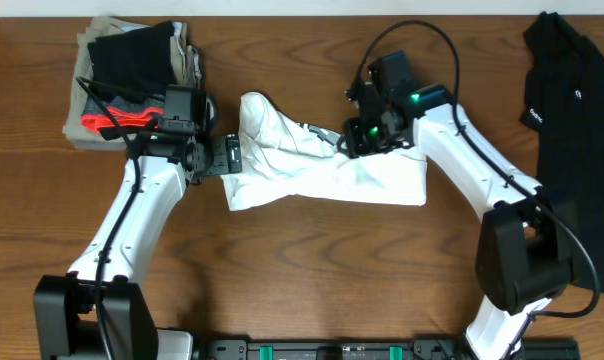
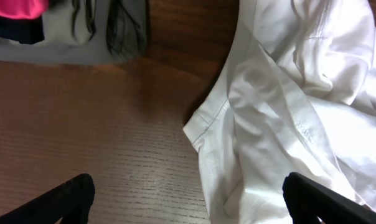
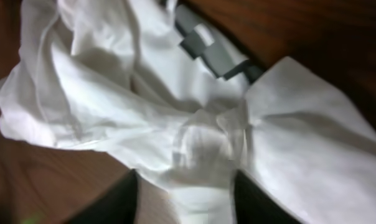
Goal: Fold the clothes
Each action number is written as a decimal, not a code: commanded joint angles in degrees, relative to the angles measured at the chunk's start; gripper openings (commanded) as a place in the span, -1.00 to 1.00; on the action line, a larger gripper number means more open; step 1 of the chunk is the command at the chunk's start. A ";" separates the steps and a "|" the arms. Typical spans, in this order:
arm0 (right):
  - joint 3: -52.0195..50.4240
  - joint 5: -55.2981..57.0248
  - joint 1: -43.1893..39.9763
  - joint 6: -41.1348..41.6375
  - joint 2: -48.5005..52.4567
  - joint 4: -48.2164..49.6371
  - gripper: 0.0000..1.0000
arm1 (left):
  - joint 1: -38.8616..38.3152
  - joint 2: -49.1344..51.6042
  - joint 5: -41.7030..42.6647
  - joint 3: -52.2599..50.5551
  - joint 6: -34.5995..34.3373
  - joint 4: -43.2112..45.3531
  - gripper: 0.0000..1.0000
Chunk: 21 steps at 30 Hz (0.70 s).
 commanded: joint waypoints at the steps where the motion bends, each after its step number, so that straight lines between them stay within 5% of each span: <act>1: 0.39 -0.85 2.25 0.31 0.39 -0.07 0.05 | 0.35 0.70 -0.70 0.52 0.39 0.20 0.96; 7: 0.39 -0.87 3.23 -0.26 0.39 -0.81 -0.01 | 0.35 0.70 -0.70 0.52 0.39 0.57 0.96; 16: -1.38 6.05 4.24 2.19 0.66 -6.25 -0.95 | 0.35 0.70 -0.70 0.52 0.39 0.61 0.96; 21: -2.69 5.92 5.49 3.41 2.10 -2.27 -0.97 | 0.35 0.70 -0.70 0.52 0.39 0.57 0.96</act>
